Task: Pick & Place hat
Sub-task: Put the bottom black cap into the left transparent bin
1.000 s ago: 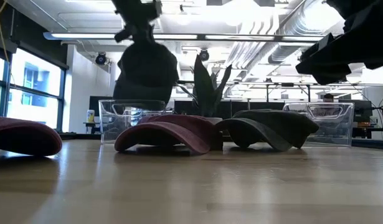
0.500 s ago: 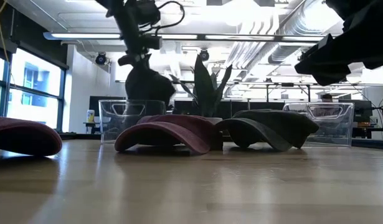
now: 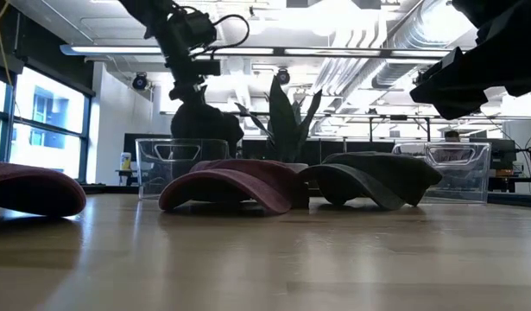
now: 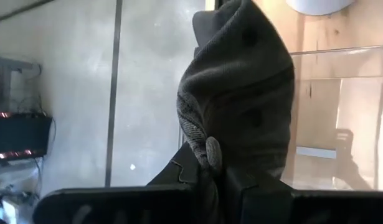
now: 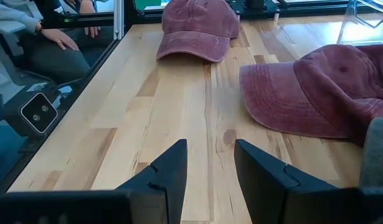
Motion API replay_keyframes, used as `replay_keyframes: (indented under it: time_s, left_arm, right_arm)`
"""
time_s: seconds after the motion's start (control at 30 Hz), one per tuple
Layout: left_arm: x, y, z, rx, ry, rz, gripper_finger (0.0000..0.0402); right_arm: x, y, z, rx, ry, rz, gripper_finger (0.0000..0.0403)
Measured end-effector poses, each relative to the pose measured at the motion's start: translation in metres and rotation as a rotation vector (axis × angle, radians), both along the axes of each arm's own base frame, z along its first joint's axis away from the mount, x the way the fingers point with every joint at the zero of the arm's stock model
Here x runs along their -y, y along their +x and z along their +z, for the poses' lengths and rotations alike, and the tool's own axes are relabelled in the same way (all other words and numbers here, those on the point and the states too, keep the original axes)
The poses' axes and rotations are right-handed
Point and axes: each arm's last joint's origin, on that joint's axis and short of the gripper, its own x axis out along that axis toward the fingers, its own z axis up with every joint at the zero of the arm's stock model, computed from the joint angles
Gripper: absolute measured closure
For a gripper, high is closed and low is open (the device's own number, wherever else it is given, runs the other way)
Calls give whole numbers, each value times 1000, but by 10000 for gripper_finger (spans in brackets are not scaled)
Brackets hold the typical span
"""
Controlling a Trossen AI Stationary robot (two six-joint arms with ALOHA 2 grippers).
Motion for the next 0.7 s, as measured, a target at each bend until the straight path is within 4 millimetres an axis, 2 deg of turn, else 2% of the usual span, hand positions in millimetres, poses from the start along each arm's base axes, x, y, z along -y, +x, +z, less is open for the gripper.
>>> replay_keyframes:
  time_s: [0.2, 0.43, 0.7]
  left_arm:
    - [-5, 1, 2, 111, -9, 90, 329]
    - [-23, -17, 2, 223, -98, 216, 257]
    - [-31, -34, 6, 358, -255, 269, 219]
  right_arm:
    - [0, 0, 0, 0, -2, 1, 274]
    - [0, 0, 0, -1, 1, 7, 274]
    - [-1, 0, 0, -5, 6, 25, 274]
